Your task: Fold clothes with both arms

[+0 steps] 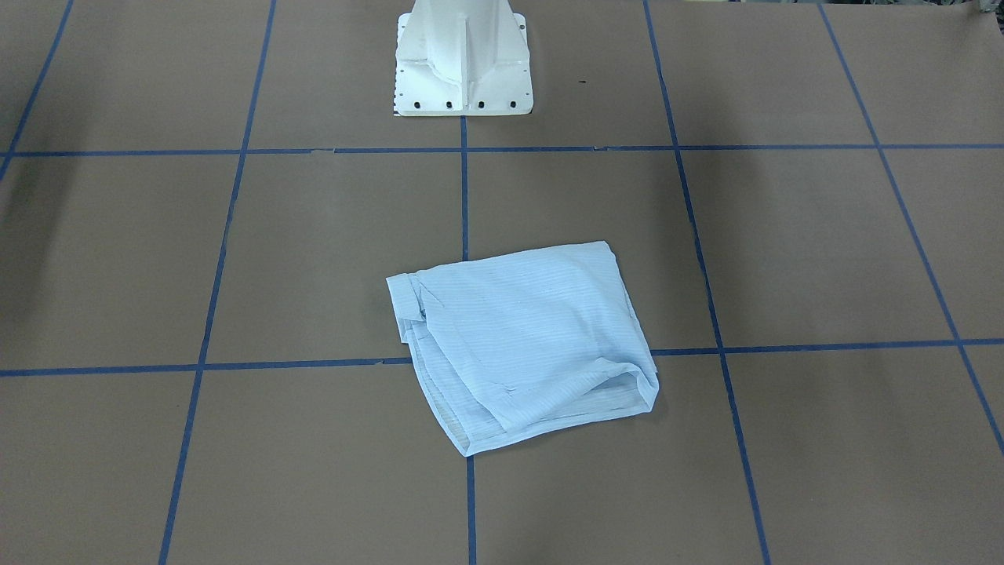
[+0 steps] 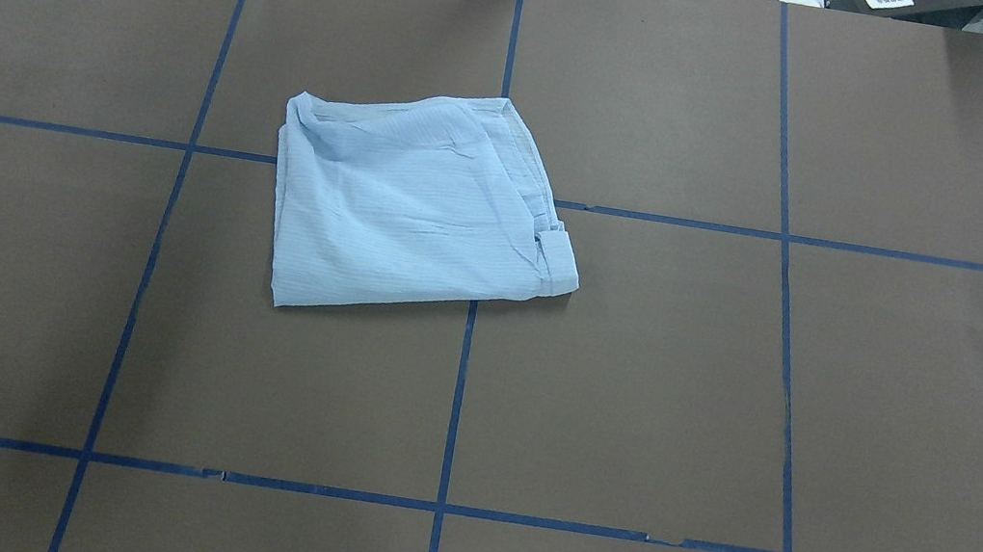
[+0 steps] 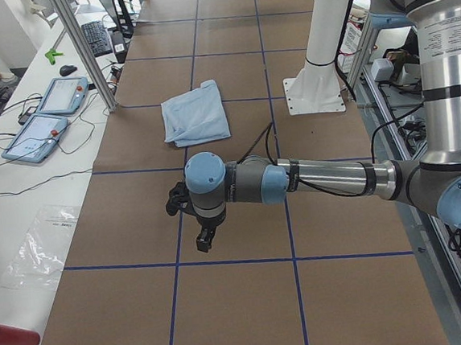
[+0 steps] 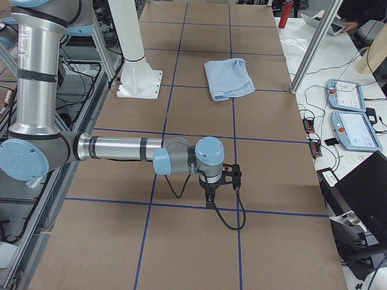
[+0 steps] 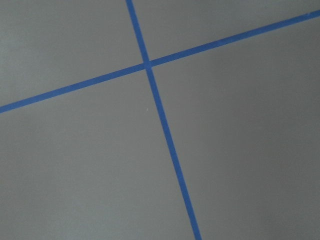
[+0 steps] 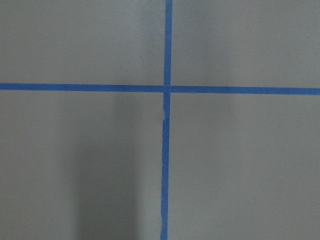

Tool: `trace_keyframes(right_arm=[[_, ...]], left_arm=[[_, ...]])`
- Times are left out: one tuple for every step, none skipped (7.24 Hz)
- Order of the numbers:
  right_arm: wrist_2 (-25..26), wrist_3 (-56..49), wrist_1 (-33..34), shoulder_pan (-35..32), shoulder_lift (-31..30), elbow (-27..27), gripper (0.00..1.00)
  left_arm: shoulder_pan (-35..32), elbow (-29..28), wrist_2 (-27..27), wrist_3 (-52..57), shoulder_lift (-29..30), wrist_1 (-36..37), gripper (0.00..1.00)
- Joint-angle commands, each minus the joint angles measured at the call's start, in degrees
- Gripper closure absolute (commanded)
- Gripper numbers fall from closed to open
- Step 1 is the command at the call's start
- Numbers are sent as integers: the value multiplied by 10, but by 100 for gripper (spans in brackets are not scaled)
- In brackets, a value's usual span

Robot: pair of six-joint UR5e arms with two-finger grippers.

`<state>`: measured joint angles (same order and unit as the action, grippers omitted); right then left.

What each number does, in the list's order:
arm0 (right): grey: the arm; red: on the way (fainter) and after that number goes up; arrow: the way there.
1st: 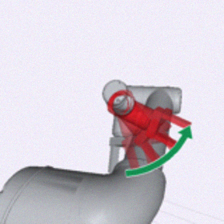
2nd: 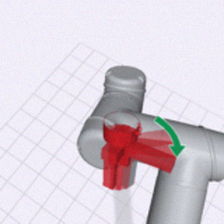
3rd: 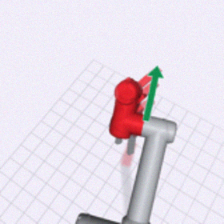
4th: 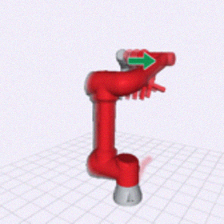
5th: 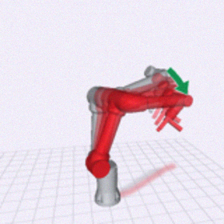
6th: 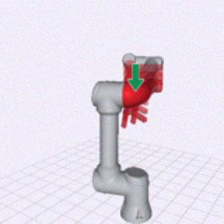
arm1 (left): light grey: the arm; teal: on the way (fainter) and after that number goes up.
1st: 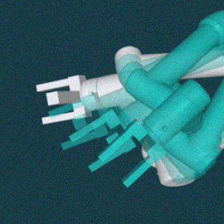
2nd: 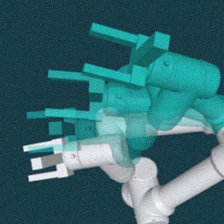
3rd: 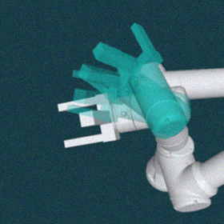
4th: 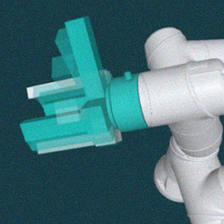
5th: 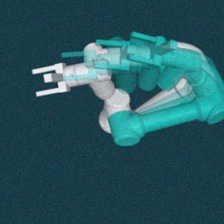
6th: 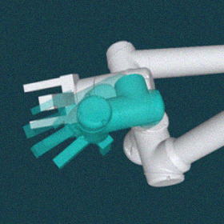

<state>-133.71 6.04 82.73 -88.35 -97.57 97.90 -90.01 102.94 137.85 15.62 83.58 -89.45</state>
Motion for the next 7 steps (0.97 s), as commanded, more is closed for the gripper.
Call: trace_keyframes(right_arm=[[1, -8, 3, -2, -2, 3, 0], [5, -11, -2, 1, -18, 1, 0], [14, -10, -6, 0, -23, 3, 0], [14, -10, -6, 0, -23, 2, 0], [14, -10, -6, 0, -23, -1, 0], [13, -10, -6, 1, -23, -2, 0], [13, -10, -6, 1, -22, -2, 0]], left_arm=[[0, 2, 0, 1, -1, 0, 0], [0, -3, 0, 3, -4, 0, 0], [0, -3, 0, 5, -5, 0, 0], [0, -3, 0, 5, -6, 0, 0], [0, -2, -2, 2, -7, 0, 0], [0, -5, -1, -1, -8, 1, 0], [0, -5, -5, 1, -9, 0, 0]])
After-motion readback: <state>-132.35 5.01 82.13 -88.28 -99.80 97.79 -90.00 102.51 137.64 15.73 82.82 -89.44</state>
